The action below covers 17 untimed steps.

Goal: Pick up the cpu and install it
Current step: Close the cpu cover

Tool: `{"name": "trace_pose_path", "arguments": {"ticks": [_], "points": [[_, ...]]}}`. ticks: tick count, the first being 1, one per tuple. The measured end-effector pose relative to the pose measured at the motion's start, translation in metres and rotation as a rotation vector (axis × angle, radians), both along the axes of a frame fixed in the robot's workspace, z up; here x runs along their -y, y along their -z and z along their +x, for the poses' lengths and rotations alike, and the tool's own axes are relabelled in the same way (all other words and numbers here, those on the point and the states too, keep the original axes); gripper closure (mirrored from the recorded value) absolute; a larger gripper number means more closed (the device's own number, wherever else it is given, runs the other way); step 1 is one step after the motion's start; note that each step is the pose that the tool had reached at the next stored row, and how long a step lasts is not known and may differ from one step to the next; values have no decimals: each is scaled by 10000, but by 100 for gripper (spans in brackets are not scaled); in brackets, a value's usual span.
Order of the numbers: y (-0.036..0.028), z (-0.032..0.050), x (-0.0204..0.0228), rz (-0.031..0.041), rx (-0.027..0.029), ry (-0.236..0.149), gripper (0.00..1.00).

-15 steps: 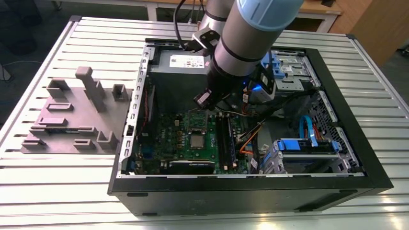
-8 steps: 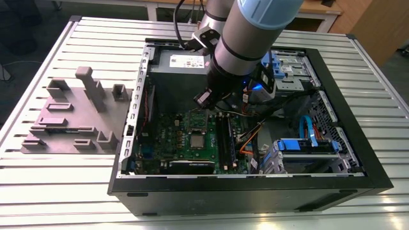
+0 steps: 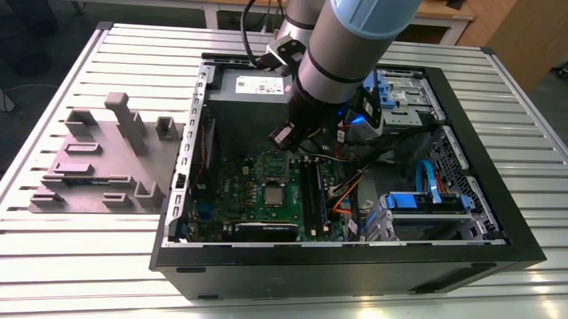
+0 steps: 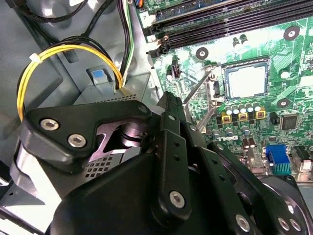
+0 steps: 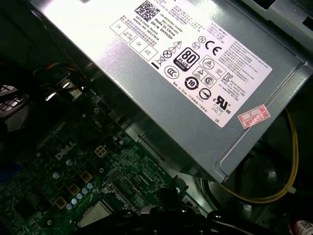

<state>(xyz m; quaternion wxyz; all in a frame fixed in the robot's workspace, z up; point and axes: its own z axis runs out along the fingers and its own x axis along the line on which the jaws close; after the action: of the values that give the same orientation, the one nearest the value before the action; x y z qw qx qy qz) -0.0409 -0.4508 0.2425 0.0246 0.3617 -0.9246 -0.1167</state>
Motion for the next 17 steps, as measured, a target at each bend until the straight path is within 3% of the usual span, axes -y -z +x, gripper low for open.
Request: {"name": "trace_pose_path", "arguments": {"ticks": [7,17], "points": [[-2,-1,17,-5,0,-43,89],[-2,-10,141,-8,3,-59,89]]}}
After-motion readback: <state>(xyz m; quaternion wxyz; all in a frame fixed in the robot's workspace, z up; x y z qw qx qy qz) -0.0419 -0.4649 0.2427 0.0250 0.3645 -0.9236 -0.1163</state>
